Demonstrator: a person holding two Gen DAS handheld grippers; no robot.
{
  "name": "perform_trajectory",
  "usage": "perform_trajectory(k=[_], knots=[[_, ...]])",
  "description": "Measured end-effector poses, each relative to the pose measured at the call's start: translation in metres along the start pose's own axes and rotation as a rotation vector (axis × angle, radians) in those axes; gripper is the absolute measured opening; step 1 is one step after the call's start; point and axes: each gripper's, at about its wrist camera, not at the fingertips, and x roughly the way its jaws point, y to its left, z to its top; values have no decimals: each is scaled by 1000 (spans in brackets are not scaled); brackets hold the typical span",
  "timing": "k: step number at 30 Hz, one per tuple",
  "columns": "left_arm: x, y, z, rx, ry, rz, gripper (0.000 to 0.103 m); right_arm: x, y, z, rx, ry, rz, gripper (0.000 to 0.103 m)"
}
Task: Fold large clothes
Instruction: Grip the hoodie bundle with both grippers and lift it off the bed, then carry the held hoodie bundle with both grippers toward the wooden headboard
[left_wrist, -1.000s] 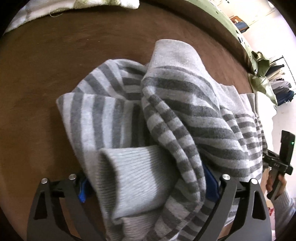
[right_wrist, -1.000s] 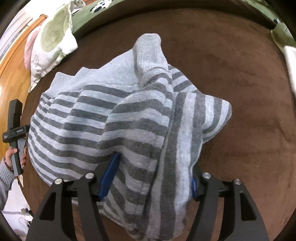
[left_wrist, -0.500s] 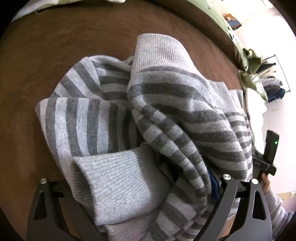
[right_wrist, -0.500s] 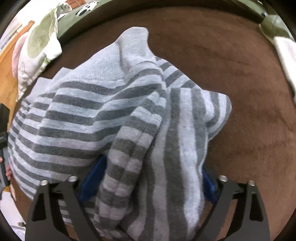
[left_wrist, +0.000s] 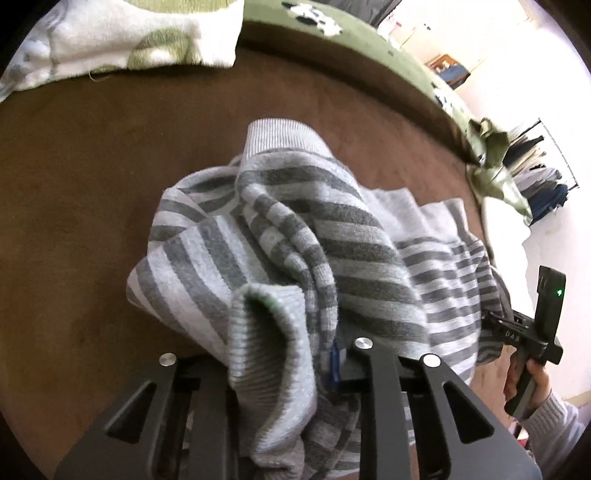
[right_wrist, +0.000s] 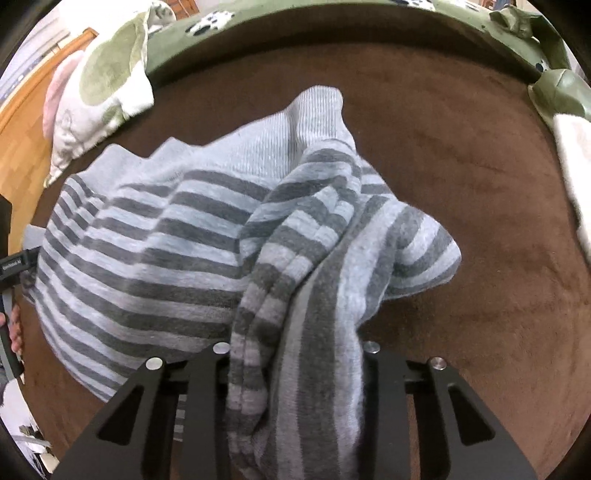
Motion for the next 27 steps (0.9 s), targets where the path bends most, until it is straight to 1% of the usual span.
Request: perform_trajectory(k=[3, 7, 9, 11, 14, 20, 23, 27], knots=[[-11, -6, 3, 14, -30, -12, 23, -14, 9, 5, -20, -27, 2, 31], [-25, -12, 5, 37, -53, -18, 22, -28, 11, 7, -34, -55, 8, 30], [-32, -13, 6, 28, -60, -34, 21, -35, 11, 8, -45, -70, 7, 30], [-38, -13, 9, 36, -71, -25, 21, -40, 12, 10, -59, -78, 7, 30], [-44, -12, 7, 22, -84, -33, 21, -52, 12, 13, -72, -93, 12, 30], [-61, -23, 11, 28, -119, -45, 21, -75, 15, 23, -89, -129, 13, 30], [-69, -27, 15, 28, -135, -52, 21, -85, 21, 29, -113, -136, 9, 30], [-88, -27, 19, 8, -160, -42, 21, -98, 42, 46, -159, -133, 16, 30]])
